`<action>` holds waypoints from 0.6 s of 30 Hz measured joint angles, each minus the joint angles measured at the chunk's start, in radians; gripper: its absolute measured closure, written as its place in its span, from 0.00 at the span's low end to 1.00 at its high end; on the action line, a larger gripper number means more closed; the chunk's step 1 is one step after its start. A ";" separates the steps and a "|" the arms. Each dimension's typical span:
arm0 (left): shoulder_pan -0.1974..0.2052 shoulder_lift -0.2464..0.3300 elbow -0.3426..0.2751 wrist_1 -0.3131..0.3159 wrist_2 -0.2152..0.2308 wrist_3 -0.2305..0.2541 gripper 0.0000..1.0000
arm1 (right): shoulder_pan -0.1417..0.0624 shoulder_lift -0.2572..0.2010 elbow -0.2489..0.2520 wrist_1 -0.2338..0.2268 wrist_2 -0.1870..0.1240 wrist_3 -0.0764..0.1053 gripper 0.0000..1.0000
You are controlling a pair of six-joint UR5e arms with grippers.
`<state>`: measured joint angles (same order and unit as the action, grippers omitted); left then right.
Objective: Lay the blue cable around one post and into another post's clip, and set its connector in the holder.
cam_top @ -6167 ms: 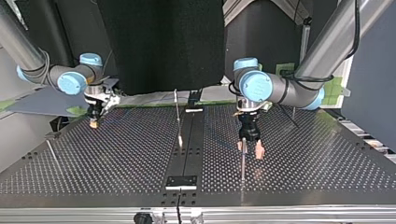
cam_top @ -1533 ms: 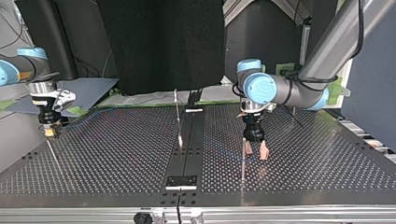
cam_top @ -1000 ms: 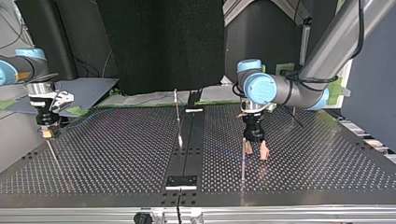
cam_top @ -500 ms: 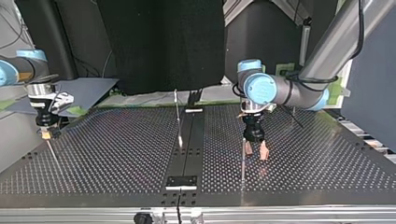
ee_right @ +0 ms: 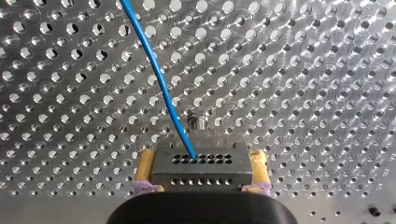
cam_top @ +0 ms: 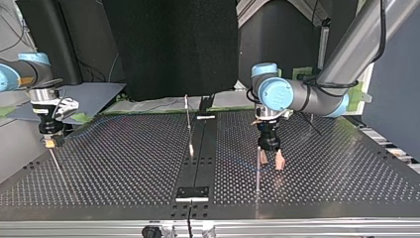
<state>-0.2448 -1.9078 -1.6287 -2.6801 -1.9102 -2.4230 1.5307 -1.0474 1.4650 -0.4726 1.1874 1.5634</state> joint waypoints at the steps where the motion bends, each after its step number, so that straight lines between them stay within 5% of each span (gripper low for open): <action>1: 0.000 0.000 0.000 0.000 0.000 0.000 0.00 | 0.000 0.000 0.000 0.000 0.000 0.000 0.95; 14: 0.001 0.000 0.000 0.000 0.000 0.002 0.00 | -0.006 0.001 0.001 -0.007 0.002 0.002 0.72; 18: 0.001 0.000 0.000 0.000 0.000 0.002 0.00 | -0.006 0.002 0.001 -0.010 0.003 0.002 0.47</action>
<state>-0.2442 -1.9074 -1.6287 -2.6801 -1.9105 -2.4207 1.5245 -1.0458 1.4659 -0.4825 1.1905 1.5650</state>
